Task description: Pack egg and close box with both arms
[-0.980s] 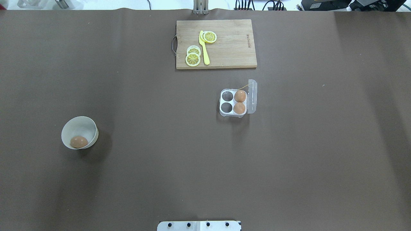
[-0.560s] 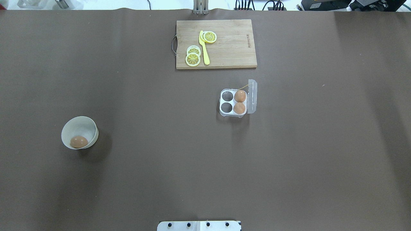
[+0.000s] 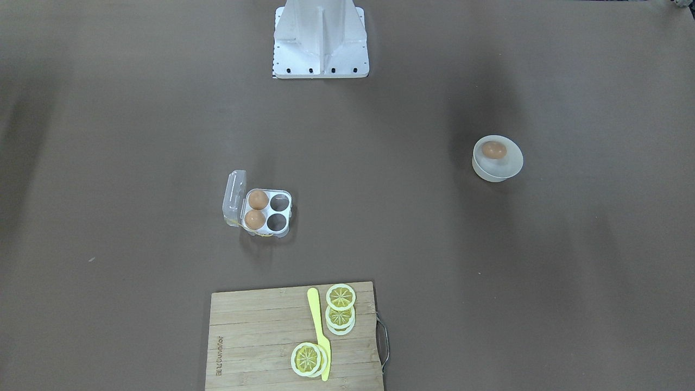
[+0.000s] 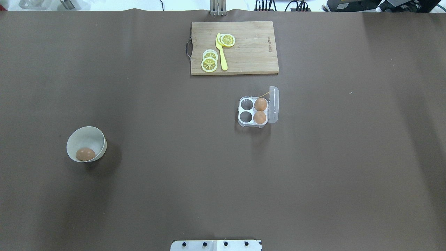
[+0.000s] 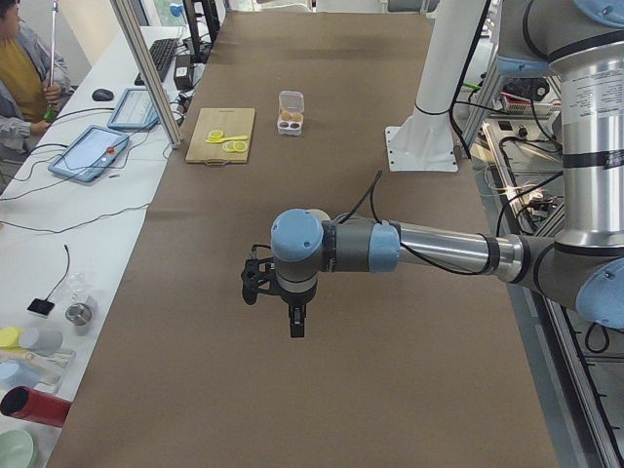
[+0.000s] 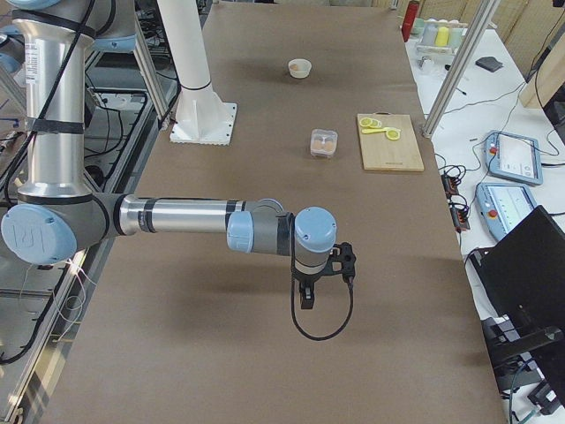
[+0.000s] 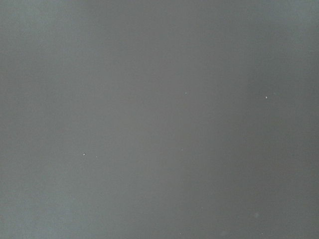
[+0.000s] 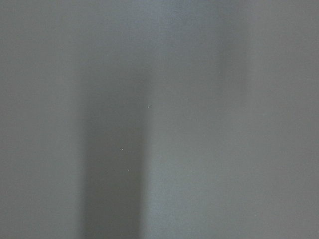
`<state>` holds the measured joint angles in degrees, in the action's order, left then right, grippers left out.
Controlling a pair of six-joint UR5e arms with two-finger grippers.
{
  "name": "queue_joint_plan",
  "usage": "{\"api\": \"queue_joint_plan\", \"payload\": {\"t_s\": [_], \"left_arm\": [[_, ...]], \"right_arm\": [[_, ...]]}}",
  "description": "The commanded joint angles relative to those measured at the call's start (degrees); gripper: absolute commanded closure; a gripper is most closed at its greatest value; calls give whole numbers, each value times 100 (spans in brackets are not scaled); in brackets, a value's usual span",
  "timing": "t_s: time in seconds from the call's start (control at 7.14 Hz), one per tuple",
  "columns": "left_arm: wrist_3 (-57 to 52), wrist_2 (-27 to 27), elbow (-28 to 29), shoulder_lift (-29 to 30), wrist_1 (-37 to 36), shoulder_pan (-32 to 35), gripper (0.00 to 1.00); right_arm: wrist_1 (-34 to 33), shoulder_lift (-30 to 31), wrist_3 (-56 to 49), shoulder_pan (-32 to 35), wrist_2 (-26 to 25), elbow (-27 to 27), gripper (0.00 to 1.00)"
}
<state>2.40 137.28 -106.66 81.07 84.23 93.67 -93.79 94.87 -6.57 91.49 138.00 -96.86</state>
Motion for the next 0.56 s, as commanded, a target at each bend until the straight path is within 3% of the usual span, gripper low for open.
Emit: {"api": "queue_joint_plan", "payload": {"t_s": [0.0, 0.28, 0.42], "left_arm": [[348, 18, -179, 75, 156, -416, 5], [2526, 18, -512, 189, 217, -1014, 2], [3390, 27, -575, 546, 200, -1591, 2]], "right_arm": [[1, 5, -28, -9, 121, -43, 0], [1, 14, -11, -17, 209, -122, 0], [1, 14, -11, -17, 209, -122, 0]]}}
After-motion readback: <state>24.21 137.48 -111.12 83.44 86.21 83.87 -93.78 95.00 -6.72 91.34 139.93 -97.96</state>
